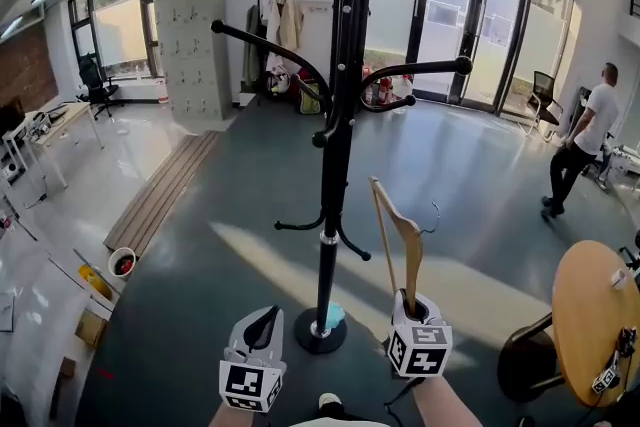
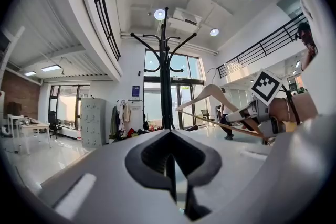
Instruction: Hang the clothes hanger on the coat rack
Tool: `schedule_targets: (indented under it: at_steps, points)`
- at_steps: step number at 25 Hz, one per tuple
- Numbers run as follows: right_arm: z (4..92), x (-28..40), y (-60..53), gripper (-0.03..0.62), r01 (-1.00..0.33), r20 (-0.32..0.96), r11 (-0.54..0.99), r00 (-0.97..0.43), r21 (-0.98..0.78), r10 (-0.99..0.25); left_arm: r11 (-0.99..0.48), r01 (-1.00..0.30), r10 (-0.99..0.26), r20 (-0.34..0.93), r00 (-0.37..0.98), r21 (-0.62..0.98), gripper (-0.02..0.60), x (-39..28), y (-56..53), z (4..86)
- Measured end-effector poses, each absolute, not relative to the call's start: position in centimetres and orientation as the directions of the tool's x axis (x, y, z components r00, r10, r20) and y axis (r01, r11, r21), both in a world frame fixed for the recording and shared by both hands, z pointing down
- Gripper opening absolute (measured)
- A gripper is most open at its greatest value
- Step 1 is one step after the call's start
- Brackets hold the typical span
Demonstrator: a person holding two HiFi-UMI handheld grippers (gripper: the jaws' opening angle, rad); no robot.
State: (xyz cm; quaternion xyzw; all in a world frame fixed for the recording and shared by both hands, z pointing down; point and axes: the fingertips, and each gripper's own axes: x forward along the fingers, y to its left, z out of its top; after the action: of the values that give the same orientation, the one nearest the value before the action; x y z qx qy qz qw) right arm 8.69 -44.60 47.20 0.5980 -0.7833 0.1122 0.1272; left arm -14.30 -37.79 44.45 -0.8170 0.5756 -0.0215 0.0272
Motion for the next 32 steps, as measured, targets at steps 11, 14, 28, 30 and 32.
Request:
schedule_targets:
  at_steps: [11, 14, 28, 30, 32]
  points:
    - [38.4, 6.4, -56.3, 0.028, -0.934, 0.238, 0.349, -0.324, 0.072, -0.916, -0.274, -0.960, -0.962, 0.038, 0.272, -0.057, 0.000, -15.1, -42.2, 45.2]
    - [37.1, 5.9, -58.4, 0.028, -0.926, 0.245, 0.371, -0.345, 0.071, -0.906, -0.262, -0.964, -0.965, 0.044, 0.259, -0.052, 0.000, -15.3, -42.7, 45.8]
    - [39.8, 2.2, -63.2, 0.028, -0.881, 0.374, 0.471, -0.426, 0.035, -0.824, -0.210, -0.977, -0.975, 0.083, 0.207, -0.025, 0.000, -16.8, -43.8, 47.5]
    - [40.2, 2.0, -63.2, 0.028, -0.879, 0.379, 0.476, -0.433, 0.022, -0.818, -0.202, -0.979, -0.976, 0.088, 0.200, -0.021, 0.000, -17.1, -43.6, 47.8]
    - [40.4, 1.9, -63.3, 0.028, -0.879, 0.376, 0.476, -0.435, 0.019, -0.818, -0.199, -0.980, -0.976, 0.092, 0.197, -0.013, 0.000, -17.2, -43.5, 48.0]
